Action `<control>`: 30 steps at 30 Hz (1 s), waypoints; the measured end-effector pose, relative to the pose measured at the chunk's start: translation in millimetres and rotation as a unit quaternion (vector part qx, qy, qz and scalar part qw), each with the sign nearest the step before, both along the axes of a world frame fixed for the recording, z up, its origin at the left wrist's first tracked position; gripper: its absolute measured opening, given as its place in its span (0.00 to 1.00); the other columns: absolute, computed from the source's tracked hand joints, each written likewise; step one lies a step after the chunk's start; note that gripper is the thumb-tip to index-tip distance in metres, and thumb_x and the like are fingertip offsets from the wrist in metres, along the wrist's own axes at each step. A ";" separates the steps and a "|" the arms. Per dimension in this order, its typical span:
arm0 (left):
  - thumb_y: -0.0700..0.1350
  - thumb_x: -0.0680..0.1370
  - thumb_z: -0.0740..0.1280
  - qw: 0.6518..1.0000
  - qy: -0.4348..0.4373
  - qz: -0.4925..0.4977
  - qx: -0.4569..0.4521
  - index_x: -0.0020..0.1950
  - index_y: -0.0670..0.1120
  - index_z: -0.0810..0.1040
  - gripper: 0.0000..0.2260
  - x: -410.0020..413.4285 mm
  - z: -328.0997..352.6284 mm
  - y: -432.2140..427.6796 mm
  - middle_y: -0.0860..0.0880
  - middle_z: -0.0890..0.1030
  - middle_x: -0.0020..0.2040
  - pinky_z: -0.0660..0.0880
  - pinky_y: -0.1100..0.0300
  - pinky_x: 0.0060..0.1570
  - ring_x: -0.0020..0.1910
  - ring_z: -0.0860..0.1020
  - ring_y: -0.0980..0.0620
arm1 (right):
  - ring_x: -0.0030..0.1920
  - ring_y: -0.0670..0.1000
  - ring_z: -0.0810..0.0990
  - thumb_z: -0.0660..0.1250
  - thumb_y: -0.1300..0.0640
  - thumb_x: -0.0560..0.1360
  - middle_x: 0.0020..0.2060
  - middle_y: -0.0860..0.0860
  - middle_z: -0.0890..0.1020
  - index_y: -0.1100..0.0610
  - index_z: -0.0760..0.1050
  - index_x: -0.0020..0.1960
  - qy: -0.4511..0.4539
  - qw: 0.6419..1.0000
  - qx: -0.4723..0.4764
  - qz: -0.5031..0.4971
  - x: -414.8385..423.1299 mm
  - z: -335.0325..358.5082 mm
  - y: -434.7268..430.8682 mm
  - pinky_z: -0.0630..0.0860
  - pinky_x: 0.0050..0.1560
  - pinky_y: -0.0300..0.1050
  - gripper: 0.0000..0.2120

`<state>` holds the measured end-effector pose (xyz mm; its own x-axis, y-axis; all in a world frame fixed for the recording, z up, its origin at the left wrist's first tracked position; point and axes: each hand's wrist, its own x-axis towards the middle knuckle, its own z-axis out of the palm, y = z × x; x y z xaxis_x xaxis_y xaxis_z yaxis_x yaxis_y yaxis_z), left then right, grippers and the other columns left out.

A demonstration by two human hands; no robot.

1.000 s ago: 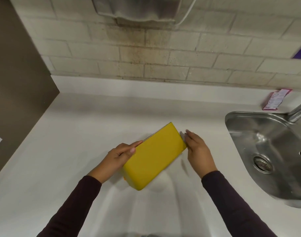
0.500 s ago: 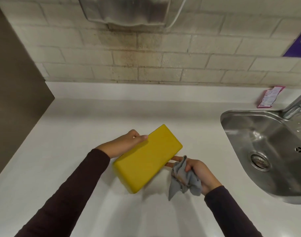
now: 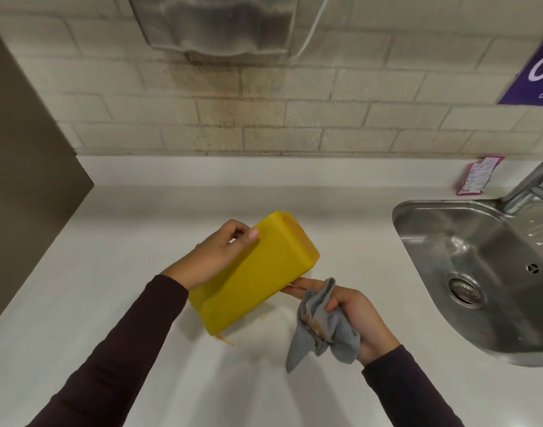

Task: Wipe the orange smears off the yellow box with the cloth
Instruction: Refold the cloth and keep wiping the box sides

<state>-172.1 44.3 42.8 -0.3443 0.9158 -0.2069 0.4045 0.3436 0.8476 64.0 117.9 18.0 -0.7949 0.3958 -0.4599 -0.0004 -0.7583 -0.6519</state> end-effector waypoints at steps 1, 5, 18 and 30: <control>0.73 0.65 0.56 1.000 -0.011 0.019 0.017 0.49 0.59 0.71 0.23 -0.2 1.2 -2.7 0.59 0.76 0.47 0.70 0.58 0.48 0.50 0.74 0.56 | 0.55 0.60 0.79 0.43 0.68 0.74 0.54 0.61 0.81 0.63 0.78 0.56 0.004 1.000 0.006 0.015 -3.3 -0.8 -4.8 0.73 0.59 0.59 0.25; 0.73 0.65 0.55 0.991 -0.038 0.097 0.087 0.43 0.55 0.69 0.23 -1.4 -0.3 -18.0 0.54 0.71 0.40 0.66 0.61 0.40 0.38 0.70 0.61 | 0.65 0.56 0.73 0.46 0.72 0.72 0.63 0.59 0.75 0.66 0.72 0.63 -0.010 0.994 0.106 0.035 -15.4 4.6 -19.6 0.68 0.67 0.51 0.24; 0.63 0.69 0.57 0.965 -0.104 0.160 0.179 0.55 0.59 0.74 0.18 -19.8 -4.0 -62.8 0.60 0.78 0.53 0.70 0.73 0.48 0.51 0.75 0.67 | 0.56 0.48 0.80 0.57 0.65 0.60 0.57 0.49 0.82 0.61 0.75 0.62 0.014 0.970 0.187 0.152 -48.9 17.8 -44.0 0.77 0.50 0.38 0.30; 0.78 0.61 0.58 0.957 -0.062 0.146 0.242 0.52 0.40 0.77 0.43 -40.9 -25.7 -103.7 0.44 0.79 0.48 0.73 0.62 0.48 0.49 0.78 0.50 | 0.46 0.53 0.79 0.60 0.62 0.65 0.47 0.58 0.80 0.65 0.77 0.53 -0.005 0.969 0.135 0.206 -65.9 4.5 -54.9 0.76 0.41 0.42 0.19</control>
